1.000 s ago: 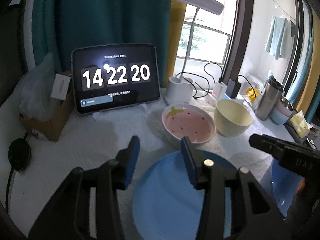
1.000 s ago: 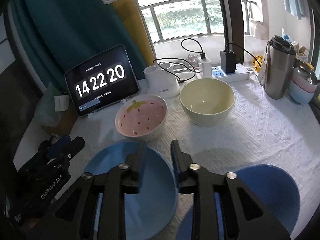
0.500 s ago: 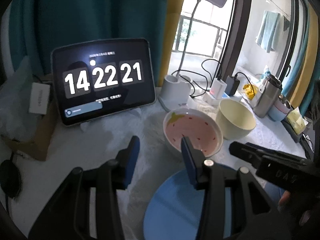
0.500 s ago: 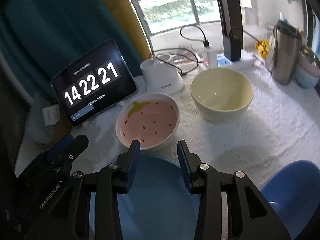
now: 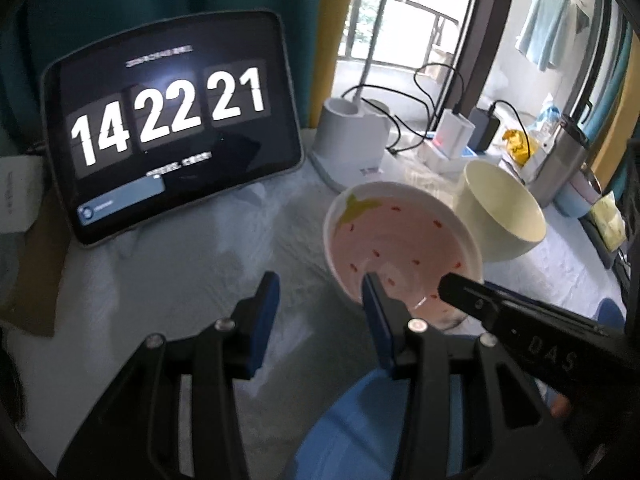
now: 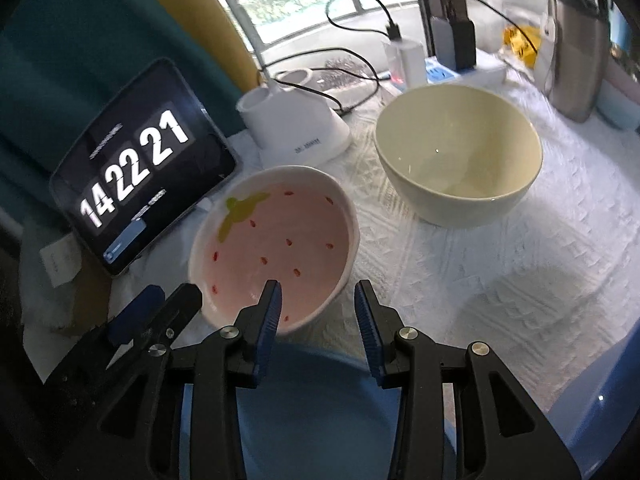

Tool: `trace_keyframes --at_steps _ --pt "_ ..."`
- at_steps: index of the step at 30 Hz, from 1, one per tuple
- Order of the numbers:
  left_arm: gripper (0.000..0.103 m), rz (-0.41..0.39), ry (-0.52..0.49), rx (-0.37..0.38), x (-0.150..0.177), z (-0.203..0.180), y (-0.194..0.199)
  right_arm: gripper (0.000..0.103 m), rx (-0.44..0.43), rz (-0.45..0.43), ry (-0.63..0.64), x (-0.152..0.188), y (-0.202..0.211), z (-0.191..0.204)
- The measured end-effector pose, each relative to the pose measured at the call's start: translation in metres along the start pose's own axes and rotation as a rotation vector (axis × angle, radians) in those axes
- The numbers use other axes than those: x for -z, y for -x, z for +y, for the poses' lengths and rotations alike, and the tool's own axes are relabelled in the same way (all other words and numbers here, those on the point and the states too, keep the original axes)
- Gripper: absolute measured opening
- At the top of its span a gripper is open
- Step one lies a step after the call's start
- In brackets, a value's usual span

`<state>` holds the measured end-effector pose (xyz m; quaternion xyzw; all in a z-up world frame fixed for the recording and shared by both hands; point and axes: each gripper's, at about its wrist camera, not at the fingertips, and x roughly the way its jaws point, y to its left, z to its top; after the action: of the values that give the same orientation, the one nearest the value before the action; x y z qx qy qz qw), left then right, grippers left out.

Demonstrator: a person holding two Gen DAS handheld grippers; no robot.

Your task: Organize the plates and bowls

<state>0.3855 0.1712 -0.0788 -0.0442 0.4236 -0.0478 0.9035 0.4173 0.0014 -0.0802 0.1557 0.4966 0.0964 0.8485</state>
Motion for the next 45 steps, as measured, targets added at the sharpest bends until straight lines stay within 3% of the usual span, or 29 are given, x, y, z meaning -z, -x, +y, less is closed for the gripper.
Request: trace_keyframes --at_steps 7,12,13,16,21,45 --pt "0.044 0.053 -0.013 0.031 -0.006 -0.002 -0.018 0.04 0.015 0.014 -0.038 -0.005 -0.015 -0.009" --pt "0.043 0.064 0.0 0.046 -0.006 -0.002 -0.025 0.029 -0.017 0.011 -0.041 -0.005 -0.019 -0.008" --pt "0.04 0.065 0.003 0.047 -0.006 -0.002 -0.026 0.024 -0.015 0.009 -0.036 -0.005 -0.019 -0.007" --pt "0.027 0.061 -0.018 0.06 -0.003 -0.008 -0.026 0.024 -0.023 -0.007 -0.026 -0.003 -0.018 -0.006" --pt "0.025 0.059 -0.003 0.05 -0.004 -0.006 -0.025 0.023 -0.028 -0.014 -0.012 -0.004 -0.016 -0.005" --pt "0.024 -0.05 -0.007 0.011 0.003 -0.02 0.044 0.022 -0.085 -0.101 0.058 0.01 0.045 0.002"
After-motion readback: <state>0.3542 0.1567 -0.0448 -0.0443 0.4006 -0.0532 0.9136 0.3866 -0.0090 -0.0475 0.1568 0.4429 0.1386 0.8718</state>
